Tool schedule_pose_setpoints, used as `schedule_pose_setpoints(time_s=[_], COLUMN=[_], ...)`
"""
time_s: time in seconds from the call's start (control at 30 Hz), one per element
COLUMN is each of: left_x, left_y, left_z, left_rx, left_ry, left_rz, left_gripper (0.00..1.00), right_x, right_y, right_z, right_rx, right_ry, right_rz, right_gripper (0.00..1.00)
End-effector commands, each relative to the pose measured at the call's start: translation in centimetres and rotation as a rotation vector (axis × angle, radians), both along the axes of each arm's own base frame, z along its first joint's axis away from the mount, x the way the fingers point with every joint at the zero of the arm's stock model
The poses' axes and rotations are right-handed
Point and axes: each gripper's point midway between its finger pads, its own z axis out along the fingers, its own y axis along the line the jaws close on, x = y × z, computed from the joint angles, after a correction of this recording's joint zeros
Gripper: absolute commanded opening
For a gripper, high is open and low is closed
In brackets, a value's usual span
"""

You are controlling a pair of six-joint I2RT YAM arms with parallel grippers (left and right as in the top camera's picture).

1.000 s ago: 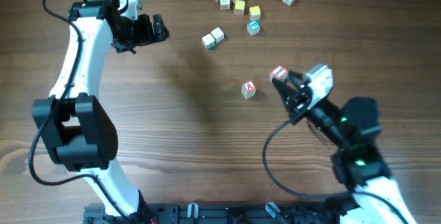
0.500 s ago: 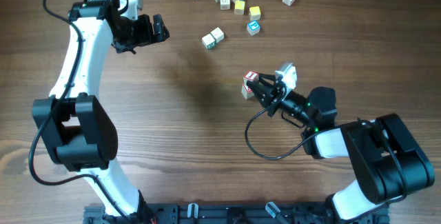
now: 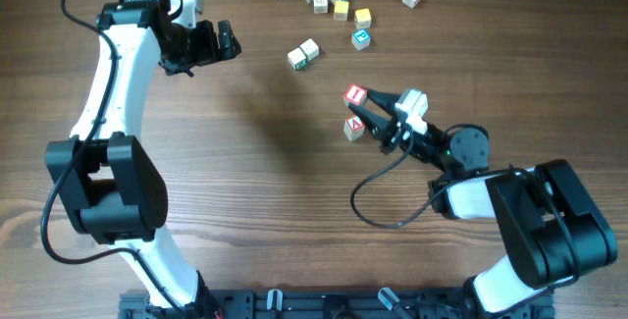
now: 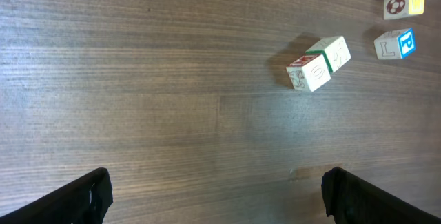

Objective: Form a tower

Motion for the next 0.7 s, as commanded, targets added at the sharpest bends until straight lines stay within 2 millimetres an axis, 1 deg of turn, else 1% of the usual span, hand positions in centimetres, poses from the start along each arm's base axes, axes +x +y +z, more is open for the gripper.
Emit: schedule_pose_setpoints(time_s=[0.0, 0.07, 0.13, 0.2, 0.23, 0.27, 0.3, 0.33, 0.37, 0.43, 0.5, 0.53, 0.57, 0.6, 0.63, 0.67], left_x=[0.0, 0.0, 0.0, 0.0, 0.0, 0.0, 0.0, 0.0, 0.0, 0.0, 0.0, 0.0, 0.0, 0.0, 0.0, 0.0], left_y=[-0.1, -0.1, -0.1, -0.1, -0.1, -0.1, -0.1, -0.1, -0.1, -0.1, -0.1, -0.1, -0.1, -0.1, -0.1, -0.1], left_z=[-0.3, -0.3, -0.3, -0.3, -0.3, -0.3, -0.3, -0.3, -0.3, -0.3, -0.3, -0.3, -0.3, -0.3, -0.3, -0.3], left_rx=[0.005, 0.005, 0.005, 0.005, 0.005, 0.005, 0.005, 0.005, 0.005, 0.005, 0.005, 0.005, 0.005, 0.005, 0.005, 0.005], left_ry=[0.0, 0.0, 0.0, -0.001, 0.0, 0.0, 0.0, -0.001, -0.001, -0.001, 0.0, 0.0, 0.0, -0.001, 0.0, 0.0], left_rz=[-0.02, -0.02, -0.02, -0.02, -0.02, -0.02, -0.02, -0.02, -0.02, -0.02, -0.02, -0.02, -0.02, -0.02, -0.02, -0.02], left_gripper=[1.0, 1.0, 1.0, 1.0, 1.0, 1.0, 1.0, 1.0, 1.0, 1.0, 1.0, 1.0, 1.0, 1.0, 1.0, 1.0], right_x=[0.9, 0.1, -1.1, -1.9, -2.2, -2.0, -1.8, -1.6, -1.3, 0.5, 3.5, 5.3, 6.6, 7.8, 9.7, 10.9], right_y=[0.2, 0.8, 0.3, -1.5, -3.1, -4.9, -6.5, -7.4, -8.0, -7.6, -8.2, -8.7, -8.8, -8.6, -8.3, -8.1], right_z=[4.3, 4.1, 2.3, -0.3, -1.8, -3.1, -4.2, -4.9, -5.9, -8.0, -11.1, -11.7, -11.4, -11.1, -11.4, -11.9], right_rx=[0.097, 0.087, 0.096, 0.105, 0.11, 0.12, 0.111, 0.095, 0.049, -0.036, -0.19, -0.228, -0.226, -0.216, -0.212, -0.21], right_ry=[-0.079, -0.066, 0.06, 0.194, 0.255, 0.299, 0.307, 0.298, 0.285, 0.319, 0.369, 0.379, 0.361, 0.34, 0.332, 0.336], right_rz=[0.017, 0.078, 0.147, 0.129, 0.079, -0.001, -0.095, -0.156, -0.222, -0.286, -0.414, -0.478, -0.496, -0.497, -0.498, -0.503], right_gripper=[0.04, 0.05, 0.05, 0.05, 0.05, 0.05, 0.04, 0.05, 0.05, 0.05, 0.05, 0.04, 0.05, 0.05, 0.04, 0.05])
